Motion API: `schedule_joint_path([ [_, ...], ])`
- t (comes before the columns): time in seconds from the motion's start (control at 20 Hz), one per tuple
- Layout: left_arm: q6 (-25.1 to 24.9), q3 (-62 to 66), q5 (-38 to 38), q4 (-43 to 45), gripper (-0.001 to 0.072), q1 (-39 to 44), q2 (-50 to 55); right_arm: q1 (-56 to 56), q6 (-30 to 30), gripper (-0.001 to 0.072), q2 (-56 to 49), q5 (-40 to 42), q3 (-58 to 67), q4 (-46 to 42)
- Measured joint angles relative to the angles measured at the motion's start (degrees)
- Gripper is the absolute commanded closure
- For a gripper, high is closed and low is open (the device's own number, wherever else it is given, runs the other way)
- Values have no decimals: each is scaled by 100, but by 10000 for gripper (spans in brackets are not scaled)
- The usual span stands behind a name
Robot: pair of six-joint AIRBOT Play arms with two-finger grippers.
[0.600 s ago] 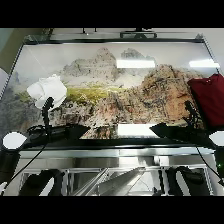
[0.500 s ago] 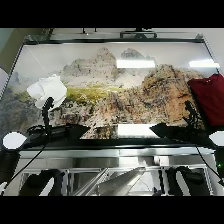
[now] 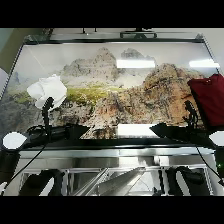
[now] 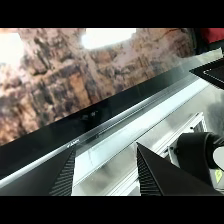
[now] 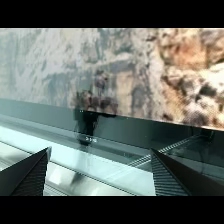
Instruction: Fold the shirts.
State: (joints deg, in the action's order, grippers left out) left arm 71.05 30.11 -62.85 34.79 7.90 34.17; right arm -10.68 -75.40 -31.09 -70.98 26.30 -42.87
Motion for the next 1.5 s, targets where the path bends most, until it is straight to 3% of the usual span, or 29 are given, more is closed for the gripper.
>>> schedule_joint_path([
  [0.95, 13, -2, 713, -103, 318, 0, -2, 0, 0, 9, 0, 20, 0, 640],
  [1.0, 20, 2, 739, -181, 274, -9, -2, 0, 0, 9, 0, 42, 0, 702],
  [1.05, 26, 33, 745, -258, -2, -48, -2, 0, 0, 9, 0, 81, 0, 780],
  [1.25, 247, 590, 723, -61, -11, -846, 63, 0, 129, 9, -11, 308, 0, 997],
  [1.5, 446, 1904, 343, 970, -11, -3106, 933, 0, 286, 8, -109, 522, 0, 1060],
])
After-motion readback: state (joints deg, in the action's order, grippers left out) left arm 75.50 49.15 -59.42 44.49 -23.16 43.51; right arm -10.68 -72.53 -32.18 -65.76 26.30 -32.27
